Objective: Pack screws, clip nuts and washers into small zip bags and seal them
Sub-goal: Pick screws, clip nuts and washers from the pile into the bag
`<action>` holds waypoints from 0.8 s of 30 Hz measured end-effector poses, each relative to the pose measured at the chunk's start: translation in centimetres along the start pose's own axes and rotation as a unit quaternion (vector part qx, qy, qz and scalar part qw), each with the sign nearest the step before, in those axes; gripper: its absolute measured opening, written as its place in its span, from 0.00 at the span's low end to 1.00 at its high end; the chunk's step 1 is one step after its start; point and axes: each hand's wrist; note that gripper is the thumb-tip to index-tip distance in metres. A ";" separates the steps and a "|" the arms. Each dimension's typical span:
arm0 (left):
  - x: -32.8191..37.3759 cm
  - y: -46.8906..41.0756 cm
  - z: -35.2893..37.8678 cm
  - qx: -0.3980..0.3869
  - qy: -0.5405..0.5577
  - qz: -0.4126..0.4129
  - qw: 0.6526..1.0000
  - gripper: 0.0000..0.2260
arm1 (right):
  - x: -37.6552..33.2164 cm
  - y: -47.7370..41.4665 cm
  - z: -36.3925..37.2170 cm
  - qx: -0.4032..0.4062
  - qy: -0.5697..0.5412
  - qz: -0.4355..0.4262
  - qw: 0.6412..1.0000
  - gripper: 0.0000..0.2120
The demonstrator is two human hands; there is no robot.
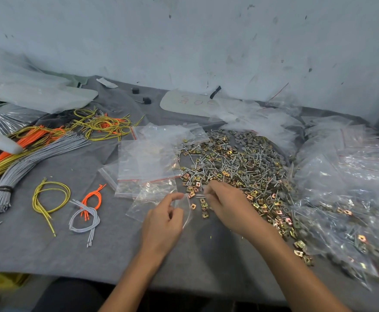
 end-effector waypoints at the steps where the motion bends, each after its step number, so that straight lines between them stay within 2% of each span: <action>1: 0.0 0.0 0.0 0.000 0.000 -0.001 1.000 0.19 | -0.5 0.6 0.1 0.005 -0.019 -0.011 1.000 0.04; 6: 0.1 0.1 -0.1 -0.003 0.002 0.005 1.000 0.20 | -2.2 2.3 1.5 0.019 -0.043 -0.085 0.995 0.08; 9: 0.0 0.1 -0.2 -0.004 -0.006 0.012 1.000 0.19 | -2.7 2.3 2.7 0.034 -0.032 -0.113 0.993 0.07; 13: -0.1 0.0 -0.3 -0.007 -0.011 0.012 1.000 0.18 | -2.9 2.2 3.7 0.033 -0.028 -0.124 0.991 0.04; 17: -0.1 0.1 -0.3 -0.007 -0.005 0.016 1.000 0.18 | -3.0 2.2 4.3 0.022 -0.019 -0.122 0.992 0.06; 24: 0.1 0.2 -0.3 0.000 -0.003 0.031 1.000 0.16 | -2.7 1.9 4.8 0.047 0.013 -0.110 0.993 0.06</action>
Point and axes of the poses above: each hand's wrist, its own y-axis away from the middle knuckle, its own z-axis out of the palm, x = y × z, and after that the axes turned 5 degrees about -y, right-handed
